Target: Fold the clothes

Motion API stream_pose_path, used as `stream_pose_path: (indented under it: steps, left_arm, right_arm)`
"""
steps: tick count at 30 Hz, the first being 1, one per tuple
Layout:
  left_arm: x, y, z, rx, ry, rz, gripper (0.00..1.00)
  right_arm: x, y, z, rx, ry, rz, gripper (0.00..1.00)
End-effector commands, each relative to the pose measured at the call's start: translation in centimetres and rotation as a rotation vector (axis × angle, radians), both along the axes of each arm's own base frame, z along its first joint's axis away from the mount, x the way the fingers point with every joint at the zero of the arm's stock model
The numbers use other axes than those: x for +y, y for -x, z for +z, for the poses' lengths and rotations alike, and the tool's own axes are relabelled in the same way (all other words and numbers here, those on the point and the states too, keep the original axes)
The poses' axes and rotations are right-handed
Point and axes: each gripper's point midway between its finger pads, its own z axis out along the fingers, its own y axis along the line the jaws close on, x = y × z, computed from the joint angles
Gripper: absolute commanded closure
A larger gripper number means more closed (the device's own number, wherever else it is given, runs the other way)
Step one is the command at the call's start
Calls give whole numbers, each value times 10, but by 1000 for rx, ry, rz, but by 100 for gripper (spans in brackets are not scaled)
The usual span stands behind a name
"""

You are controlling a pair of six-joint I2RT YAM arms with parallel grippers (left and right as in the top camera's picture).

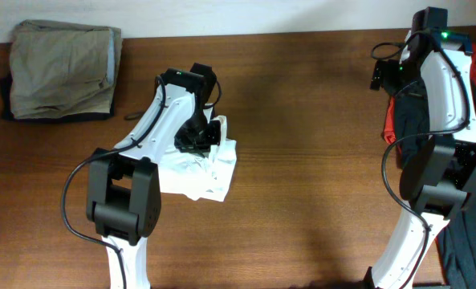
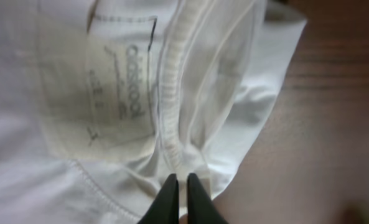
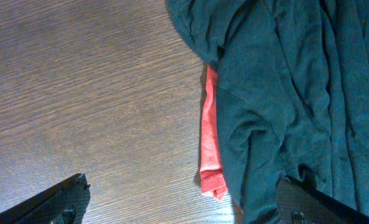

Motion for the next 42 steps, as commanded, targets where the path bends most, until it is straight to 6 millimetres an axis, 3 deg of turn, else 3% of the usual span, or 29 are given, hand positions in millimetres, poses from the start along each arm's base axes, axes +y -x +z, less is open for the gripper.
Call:
stream_pose_path:
  steps: [1, 2, 4, 7, 10, 13, 15, 17, 18, 21, 27, 29, 34, 37, 39, 42]
  left_arm:
    - [3, 4, -3, 12, -23, -8, 81]
    - [8, -5, -5, -27, -59, -13, 59]
    - [3, -22, -7, -99, -44, -28, 39]
    - [-2, -30, -16, -117, -34, -21, 36]
    - [-4, -32, -34, -101, -41, -51, 40]
    - [-7, -39, -34, -133, -30, -80, 49]
    - [-9, -38, -34, -135, -29, -85, 69]
    - [-8, -38, -35, -136, -33, -86, 96]
    - [-6, -39, -35, -141, -49, -87, 99]
    - [2, -35, -31, -126, -88, -90, 100]
    - [9, -14, 32, -119, -87, -90, 100]
    - [4, -2, 47, -103, -34, -88, 100]
    - [-30, 22, 56, -10, 178, -154, 100]
    - [-38, 23, 55, -23, 183, -188, 100]
    - [-46, 24, 46, -32, 188, -209, 99]
    - [-47, 52, 21, 57, 161, -232, 99]
  right_arm:
    - [-2, -3, 9, -19, 23, -4, 1]
    - [-2, -3, 9, -19, 22, -4, 1]
    - [-2, -3, 9, -19, 23, -4, 1]
    - [-2, -3, 9, -19, 23, -4, 1]
    - [-2, -3, 9, -19, 23, -4, 1]
    - [-2, -3, 9, -19, 23, -4, 1]
    - [-2, -3, 9, -19, 23, -4, 1]
    - [-2, -3, 9, -19, 23, -4, 1]
    - [-2, -3, 9, -19, 23, -4, 1]
    - [-2, -3, 9, -19, 22, -4, 1]
    - [-2, -3, 9, -19, 23, -4, 1]
    - [-2, -3, 9, -19, 23, -4, 1]
    - [-2, -3, 9, -19, 23, -4, 1]
    - [-2, -3, 9, -19, 23, -4, 1]
    - [-2, -3, 9, -19, 23, -4, 1]
    - [-2, -3, 9, -19, 22, -4, 1]
